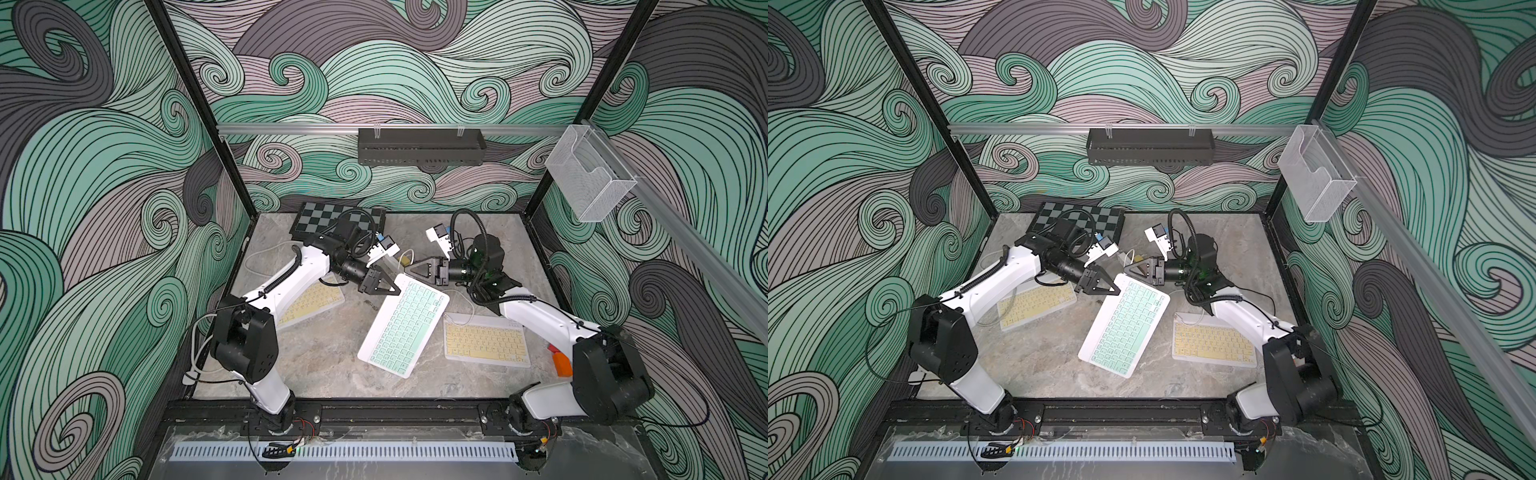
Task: Unplug the wireless keyboard
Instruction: Remove the power cord from the keyboard.
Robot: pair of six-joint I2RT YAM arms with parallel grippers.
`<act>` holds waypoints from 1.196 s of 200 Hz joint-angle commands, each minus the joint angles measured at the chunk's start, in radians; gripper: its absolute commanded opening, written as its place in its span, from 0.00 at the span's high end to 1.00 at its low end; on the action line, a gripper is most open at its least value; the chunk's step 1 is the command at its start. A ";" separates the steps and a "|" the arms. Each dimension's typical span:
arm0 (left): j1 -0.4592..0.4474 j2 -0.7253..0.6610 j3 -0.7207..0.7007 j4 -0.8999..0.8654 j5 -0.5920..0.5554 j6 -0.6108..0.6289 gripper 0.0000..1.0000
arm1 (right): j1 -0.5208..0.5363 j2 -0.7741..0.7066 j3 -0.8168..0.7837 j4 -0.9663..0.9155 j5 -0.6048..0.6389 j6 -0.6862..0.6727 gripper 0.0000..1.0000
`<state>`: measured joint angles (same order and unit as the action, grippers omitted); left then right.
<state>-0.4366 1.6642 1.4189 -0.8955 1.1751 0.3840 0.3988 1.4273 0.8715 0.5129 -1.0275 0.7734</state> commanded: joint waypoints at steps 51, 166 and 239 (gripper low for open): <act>0.013 -0.075 -0.047 0.043 0.086 -0.034 1.00 | -0.002 -0.070 0.064 -0.176 0.109 -0.186 1.00; 0.013 -0.144 -0.155 0.047 0.042 -0.044 1.00 | -0.182 -0.102 0.116 -0.010 0.194 -0.018 1.00; 0.013 -0.164 -0.173 0.095 0.030 -0.084 1.00 | -0.211 -0.095 0.099 0.029 0.193 0.008 1.00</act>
<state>-0.4351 1.5627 1.2991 -0.6182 1.1759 0.2962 0.3313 1.3628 0.9176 0.3717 -1.0435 0.7475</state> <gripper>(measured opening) 0.080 0.085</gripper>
